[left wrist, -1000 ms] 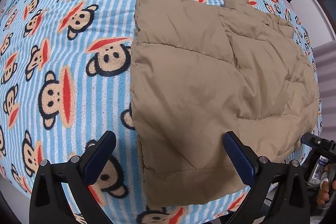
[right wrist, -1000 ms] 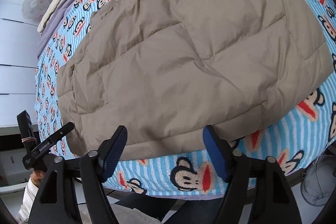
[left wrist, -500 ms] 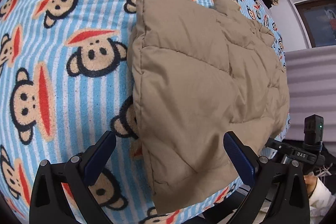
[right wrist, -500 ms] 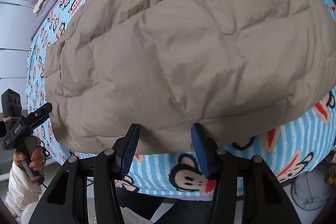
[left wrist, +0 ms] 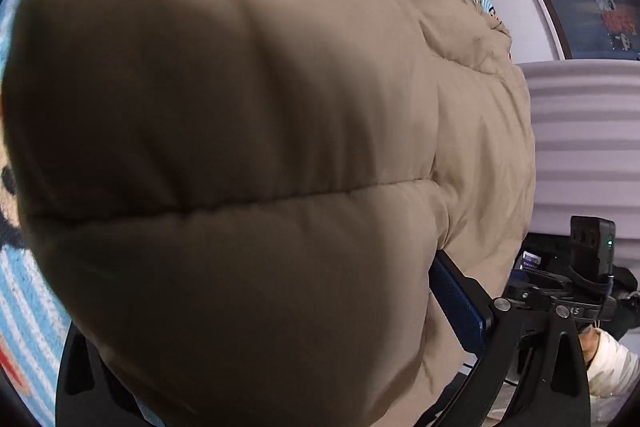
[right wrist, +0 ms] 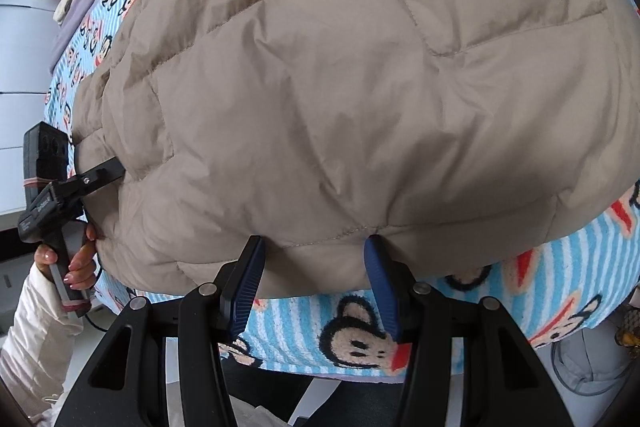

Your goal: Fold large clothes

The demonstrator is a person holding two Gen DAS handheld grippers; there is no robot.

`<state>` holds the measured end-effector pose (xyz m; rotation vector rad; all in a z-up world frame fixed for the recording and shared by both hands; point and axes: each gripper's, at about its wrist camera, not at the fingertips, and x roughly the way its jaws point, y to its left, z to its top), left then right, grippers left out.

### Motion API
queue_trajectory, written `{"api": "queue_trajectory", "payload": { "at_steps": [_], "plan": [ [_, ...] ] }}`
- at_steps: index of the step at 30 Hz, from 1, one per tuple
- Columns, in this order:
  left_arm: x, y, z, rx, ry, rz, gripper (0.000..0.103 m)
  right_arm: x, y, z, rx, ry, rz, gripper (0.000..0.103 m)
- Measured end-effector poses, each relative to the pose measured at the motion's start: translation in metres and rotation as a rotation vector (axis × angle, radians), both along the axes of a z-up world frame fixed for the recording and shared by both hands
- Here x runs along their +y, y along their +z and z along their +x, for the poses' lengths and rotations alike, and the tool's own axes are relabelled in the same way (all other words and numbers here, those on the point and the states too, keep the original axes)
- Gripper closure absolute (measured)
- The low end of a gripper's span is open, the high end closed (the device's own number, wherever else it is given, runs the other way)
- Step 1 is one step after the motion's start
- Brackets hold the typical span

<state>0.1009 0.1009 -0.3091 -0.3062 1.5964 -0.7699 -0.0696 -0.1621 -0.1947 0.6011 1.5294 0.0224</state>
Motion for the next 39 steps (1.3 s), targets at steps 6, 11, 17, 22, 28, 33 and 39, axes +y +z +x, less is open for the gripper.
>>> {"api": "queue_trajectory", "payload": {
  "at_steps": [6, 11, 17, 22, 28, 33, 39],
  "plan": [
    [0.008, 0.004, -0.001, 0.042, 0.005, -0.143, 0.064, 0.000, 0.036, 0.007, -0.092, 0.065, -0.045, 0.047],
    [0.014, 0.024, -0.008, 0.054, 0.053, -0.168, 0.075, -0.007, 0.061, 0.034, -0.259, 0.100, -0.191, 0.079],
    [-0.001, 0.079, -0.020, 0.044, 0.086, -0.148, 0.075, -0.017, 0.035, 0.094, -0.358, 0.091, -0.216, 0.082],
    [-0.043, 0.148, -0.034, -0.023, 0.068, -0.097, 0.075, -0.025, 0.009, 0.131, -0.378, 0.043, -0.131, 0.083],
    [-0.144, 0.214, -0.055, -0.130, -0.022, -0.003, 0.075, -0.051, -0.022, 0.141, -0.331, -0.024, 0.077, 0.087],
    [-0.218, 0.229, -0.071, -0.199, -0.117, 0.075, 0.063, -0.072, -0.042, 0.147, -0.265, -0.098, 0.268, 0.091],
    [-0.271, 0.227, -0.074, -0.168, -0.166, 0.022, 0.037, -0.130, -0.016, 0.131, -0.254, -0.161, 0.408, 0.090]
  ]
}}
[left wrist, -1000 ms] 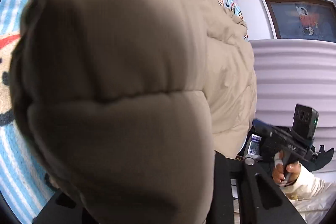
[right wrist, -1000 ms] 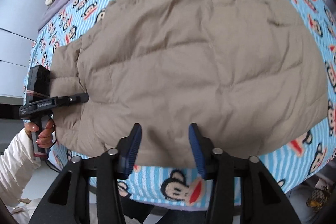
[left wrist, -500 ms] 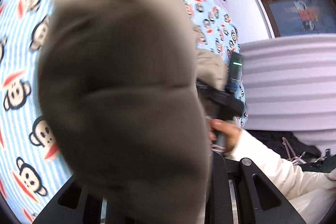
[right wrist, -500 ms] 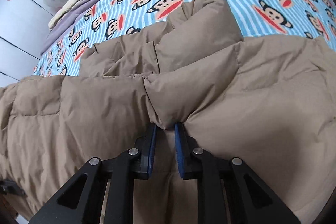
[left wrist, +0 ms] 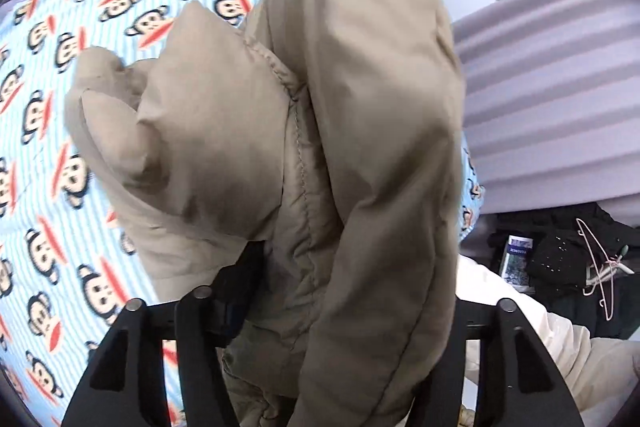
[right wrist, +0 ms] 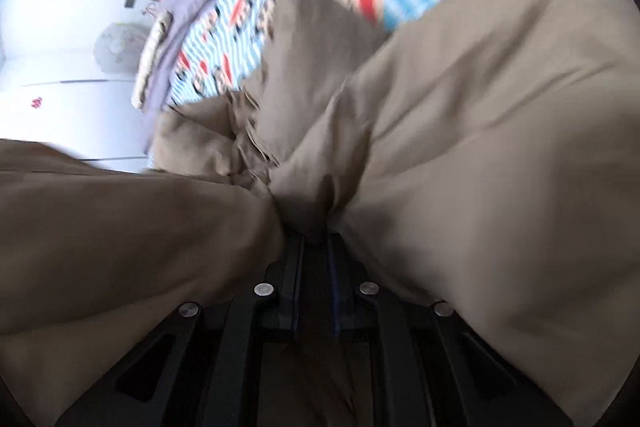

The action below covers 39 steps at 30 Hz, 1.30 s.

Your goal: Fold large clothes

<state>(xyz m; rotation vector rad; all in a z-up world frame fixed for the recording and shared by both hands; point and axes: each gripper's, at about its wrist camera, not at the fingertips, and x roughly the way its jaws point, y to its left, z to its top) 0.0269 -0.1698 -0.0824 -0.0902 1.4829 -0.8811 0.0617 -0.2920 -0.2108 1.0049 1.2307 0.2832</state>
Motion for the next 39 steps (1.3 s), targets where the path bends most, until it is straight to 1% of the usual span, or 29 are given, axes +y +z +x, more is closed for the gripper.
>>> {"api": "queue_trajectory", "payload": {
  "at_steps": [1, 2, 3, 4, 6, 7, 9, 11, 12, 13, 14, 15, 16, 18, 21, 22, 23, 24, 25, 26, 27, 28, 30, 32, 33, 34, 35, 37, 39],
  "plan": [
    [-0.006, -0.003, 0.004, 0.017, -0.007, -0.021, 0.035, -0.016, 0.009, -0.009, -0.018, -0.021, -0.009, 0.084],
    [-0.016, -0.006, 0.010, 0.031, -0.017, -0.047, 0.029, -0.032, 0.016, -0.021, -0.030, -0.049, -0.023, 0.066],
    [-0.043, -0.007, 0.026, 0.038, -0.024, -0.068, 0.027, -0.051, 0.022, -0.034, -0.035, -0.087, -0.041, 0.055],
    [-0.053, -0.014, 0.026, 0.045, -0.036, -0.088, 0.027, -0.069, 0.026, -0.048, -0.036, -0.129, -0.055, 0.042],
    [-0.077, -0.033, 0.029, 0.076, -0.060, -0.111, 0.027, -0.100, 0.030, -0.077, -0.027, -0.193, -0.066, 0.042],
    [-0.097, -0.044, 0.030, 0.094, -0.060, -0.108, 0.027, -0.114, 0.031, -0.093, -0.014, -0.221, -0.075, 0.042],
    [-0.121, -0.070, 0.035, 0.139, -0.062, -0.091, 0.027, -0.135, 0.033, -0.120, 0.007, -0.258, -0.095, 0.042],
    [-0.143, -0.089, 0.044, 0.165, -0.067, -0.080, 0.027, -0.149, 0.037, -0.148, 0.025, -0.277, -0.122, 0.041],
    [-0.154, -0.092, 0.041, 0.174, -0.072, -0.075, 0.027, -0.154, 0.040, -0.162, 0.026, -0.280, -0.127, 0.040],
    [-0.158, -0.097, 0.039, 0.176, -0.079, -0.064, 0.027, -0.158, 0.043, -0.174, 0.021, -0.279, -0.123, 0.035],
    [-0.165, -0.098, 0.039, 0.170, -0.087, -0.051, 0.027, -0.162, 0.047, -0.185, 0.008, -0.273, -0.109, 0.028],
    [-0.173, -0.100, 0.042, 0.165, -0.097, -0.041, 0.027, -0.164, 0.050, -0.194, -0.013, -0.262, -0.086, 0.024],
    [-0.173, -0.109, 0.042, 0.160, -0.107, -0.034, 0.027, -0.161, 0.054, -0.202, -0.034, -0.245, -0.057, 0.019],
    [-0.177, -0.115, 0.040, 0.155, -0.118, -0.012, 0.027, -0.156, 0.059, -0.212, -0.071, -0.194, 0.029, 0.019],
    [-0.181, -0.113, 0.037, 0.126, -0.140, 0.026, 0.027, -0.127, 0.058, -0.205, -0.095, -0.124, 0.171, 0.017],
    [-0.187, -0.115, 0.042, 0.109, -0.144, 0.038, 0.027, -0.118, 0.056, -0.202, -0.098, -0.111, 0.195, 0.017],
    [-0.188, -0.109, 0.042, 0.087, -0.144, 0.041, 0.027, -0.109, 0.053, -0.193, -0.096, -0.106, 0.200, 0.017],
    [-0.185, -0.099, 0.043, 0.053, -0.143, 0.030, 0.027, -0.102, 0.049, -0.186, -0.087, -0.105, 0.180, 0.017],
    [-0.179, -0.086, 0.043, 0.007, -0.140, 0.013, 0.027, -0.099, 0.046, -0.179, -0.067, -0.110, 0.124, 0.024],
    [-0.171, -0.071, 0.045, -0.049, -0.132, -0.001, 0.027, -0.097, 0.045, -0.173, -0.053, -0.110, 0.052, 0.061],
    [-0.160, -0.057, 0.047, -0.116, -0.115, -0.003, 0.027, -0.097, 0.044, -0.168, -0.040, -0.097, -0.023, 0.078],
    [-0.147, -0.044, 0.050, -0.191, -0.084, 0.010, 0.027, -0.097, 0.042, -0.165, -0.018, -0.087, -0.087, 0.080],
    [-0.117, -0.029, 0.058, -0.317, -0.009, 0.066, 0.027, -0.104, 0.036, -0.168, -0.003, -0.078, -0.169, 0.082],
    [-0.086, -0.032, 0.068, -0.394, 0.076, 0.149, 0.027, -0.109, 0.027, -0.173, 0.029, -0.066, -0.215, 0.082],
    [-0.072, -0.040, 0.074, -0.406, 0.106, 0.198, 0.027, -0.111, 0.022, -0.176, 0.042, -0.068, -0.222, 0.082],
    [-0.063, -0.052, 0.080, -0.398, 0.130, 0.250, 0.027, -0.113, 0.017, -0.180, 0.052, -0.076, -0.214, 0.082],
    [-0.055, -0.063, 0.084, -0.372, 0.150, 0.271, 0.027, -0.115, 0.014, -0.181, 0.058, -0.085, -0.206, 0.082],
    [-0.054, -0.081, 0.090, -0.323, 0.181, 0.264, 0.027, -0.119, 0.010, -0.186, 0.058, -0.092, -0.210, 0.082],
    [-0.075, -0.093, 0.091, -0.340, 0.157, 0.290, 0.027, -0.124, 0.004, -0.194, 0.055, -0.091, -0.223, 0.082]
  ]
}}
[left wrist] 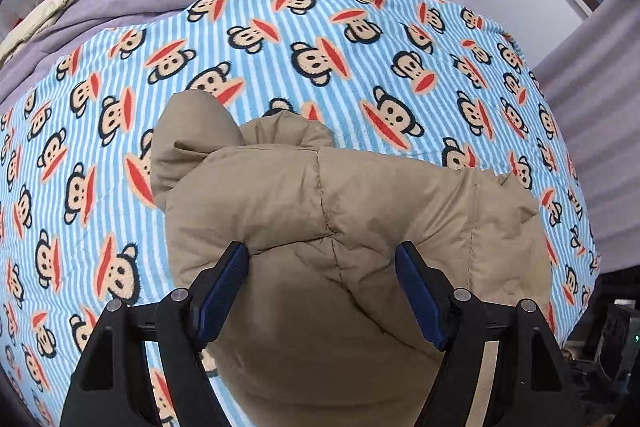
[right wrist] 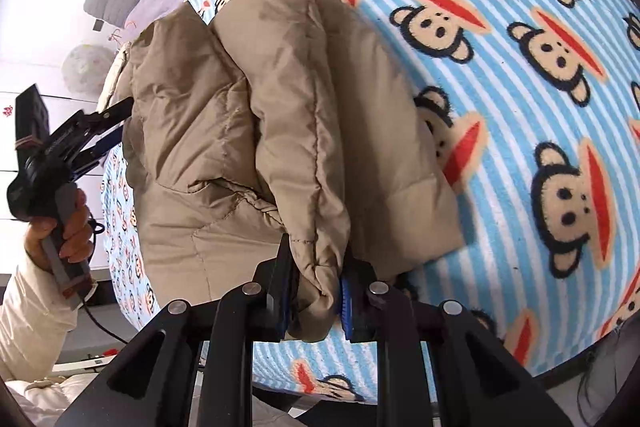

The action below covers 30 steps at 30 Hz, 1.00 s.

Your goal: Fold large clothes

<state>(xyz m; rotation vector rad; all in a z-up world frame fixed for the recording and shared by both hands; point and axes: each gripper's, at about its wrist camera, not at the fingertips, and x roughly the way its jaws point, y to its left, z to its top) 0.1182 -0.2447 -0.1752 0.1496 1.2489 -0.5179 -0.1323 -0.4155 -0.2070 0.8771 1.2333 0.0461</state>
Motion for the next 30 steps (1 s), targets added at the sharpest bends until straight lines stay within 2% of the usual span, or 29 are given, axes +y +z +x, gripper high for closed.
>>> {"api": "queue_trajectory", "payload": {
  "at_steps": [4, 8, 10, 12, 14, 15, 17, 20, 22, 25, 27, 30],
  "plan": [
    [-0.057, -0.020, -0.002, -0.036, -0.071, 0.086, 0.027, -0.005, -0.015, -0.005, 0.024, -0.007, -0.040, 0.082],
    [-0.087, -0.029, -0.007, -0.061, -0.094, 0.146, 0.027, -0.021, -0.033, -0.018, 0.041, -0.068, 0.008, 0.082],
    [-0.089, -0.028, -0.008, -0.054, -0.089, 0.156, 0.027, -0.032, -0.036, -0.025, 0.061, -0.098, 0.070, 0.081],
    [-0.087, -0.027, -0.007, -0.048, -0.082, 0.152, 0.027, -0.042, -0.025, -0.035, 0.056, -0.119, 0.071, 0.081],
    [-0.084, -0.027, -0.006, -0.041, -0.073, 0.153, 0.027, -0.053, -0.001, -0.042, 0.016, -0.128, -0.003, 0.081],
    [-0.083, -0.027, -0.006, -0.039, -0.067, 0.151, 0.027, -0.062, 0.011, -0.041, -0.019, -0.134, -0.043, 0.081],
    [-0.081, -0.027, -0.007, -0.041, -0.061, 0.152, 0.027, -0.070, 0.033, -0.043, -0.094, -0.133, -0.060, 0.081],
    [-0.082, -0.026, -0.009, -0.052, -0.055, 0.160, 0.027, -0.070, 0.053, -0.036, -0.175, -0.067, -0.048, 0.081],
    [-0.082, -0.026, -0.011, -0.059, -0.054, 0.167, 0.027, -0.056, 0.057, -0.010, -0.189, 0.005, -0.050, 0.081],
    [-0.079, -0.022, -0.012, -0.060, -0.048, 0.171, 0.027, -0.021, 0.043, 0.010, -0.125, 0.121, -0.065, 0.081],
    [-0.072, -0.014, -0.014, -0.056, -0.037, 0.156, 0.027, 0.005, 0.025, 0.015, -0.044, 0.186, -0.131, 0.081],
    [-0.055, 0.007, -0.023, -0.051, -0.029, 0.111, 0.027, 0.014, 0.005, 0.013, -0.003, 0.205, -0.139, 0.081]
  ]
}}
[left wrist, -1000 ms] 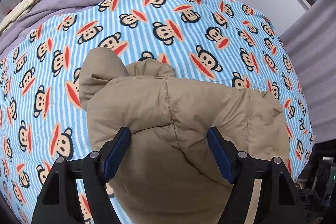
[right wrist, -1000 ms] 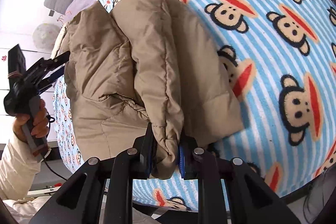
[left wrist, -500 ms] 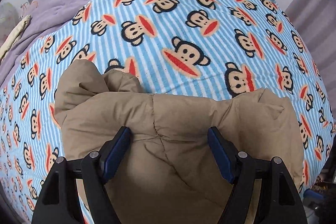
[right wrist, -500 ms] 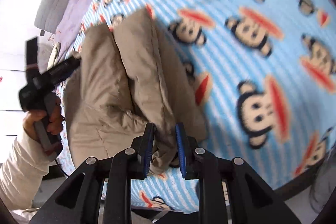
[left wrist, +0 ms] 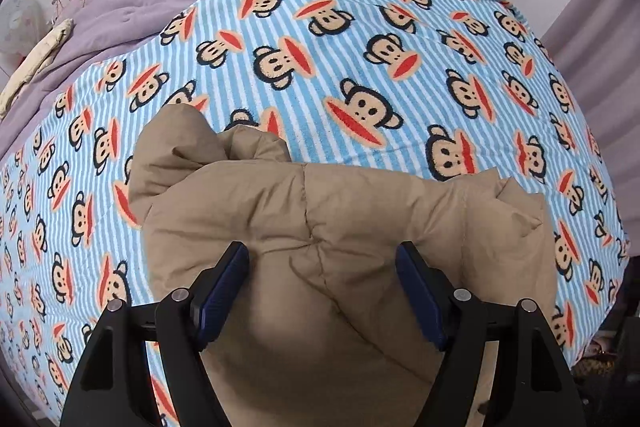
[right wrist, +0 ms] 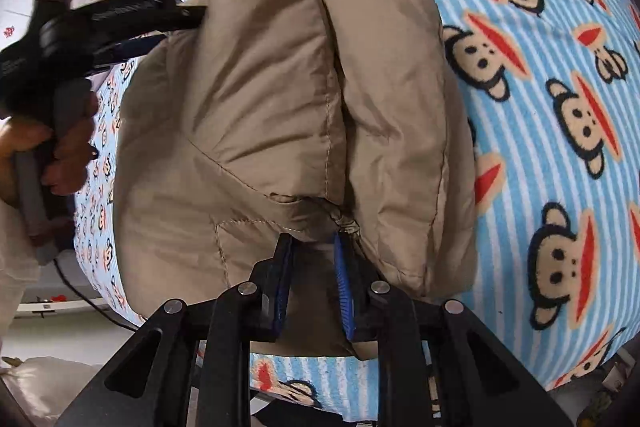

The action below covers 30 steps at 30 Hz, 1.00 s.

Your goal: Fold large clothes

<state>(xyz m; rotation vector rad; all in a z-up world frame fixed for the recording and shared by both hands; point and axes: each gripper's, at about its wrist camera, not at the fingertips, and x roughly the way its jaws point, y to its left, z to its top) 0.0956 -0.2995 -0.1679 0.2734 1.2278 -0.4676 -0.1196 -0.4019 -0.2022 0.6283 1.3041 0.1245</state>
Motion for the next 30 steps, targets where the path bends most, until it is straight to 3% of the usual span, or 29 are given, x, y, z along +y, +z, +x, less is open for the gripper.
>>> {"api": "queue_trajectory", "payload": {
  "at_steps": [5, 6, 8, 15, 19, 21, 25, 30],
  "plan": [
    [0.050, 0.036, -0.033, -0.023, 0.011, -0.072, 0.024, -0.004, -0.009, 0.005, 0.020, -0.017, 0.010, 0.082],
    [0.062, 0.040, -0.040, -0.023, 0.023, -0.080, 0.012, -0.003, -0.011, 0.007, 0.026, -0.021, 0.008, 0.082],
    [0.085, 0.047, -0.056, -0.039, 0.041, -0.109, 0.004, -0.002, -0.006, 0.005, 0.030, -0.031, 0.002, 0.082],
    [0.143, 0.051, -0.097, -0.036, 0.116, -0.138, 0.001, 0.006, -0.006, -0.001, 0.036, -0.113, -0.026, 0.081],
    [0.172, 0.047, -0.104, 0.003, 0.149, -0.194, 0.001, 0.014, 0.004, 0.000, 0.055, -0.146, -0.058, 0.078],
    [0.183, 0.044, -0.108, -0.001, 0.165, -0.168, 0.001, 0.018, 0.013, -0.001, 0.064, -0.154, -0.085, 0.076],
    [0.201, 0.038, -0.119, 0.003, 0.164, -0.151, 0.001, 0.030, 0.035, -0.006, 0.035, -0.175, -0.125, 0.044],
    [0.214, 0.027, -0.126, 0.042, 0.173, -0.131, 0.001, 0.042, 0.058, -0.016, -0.014, -0.193, -0.167, 0.034]
  ]
}}
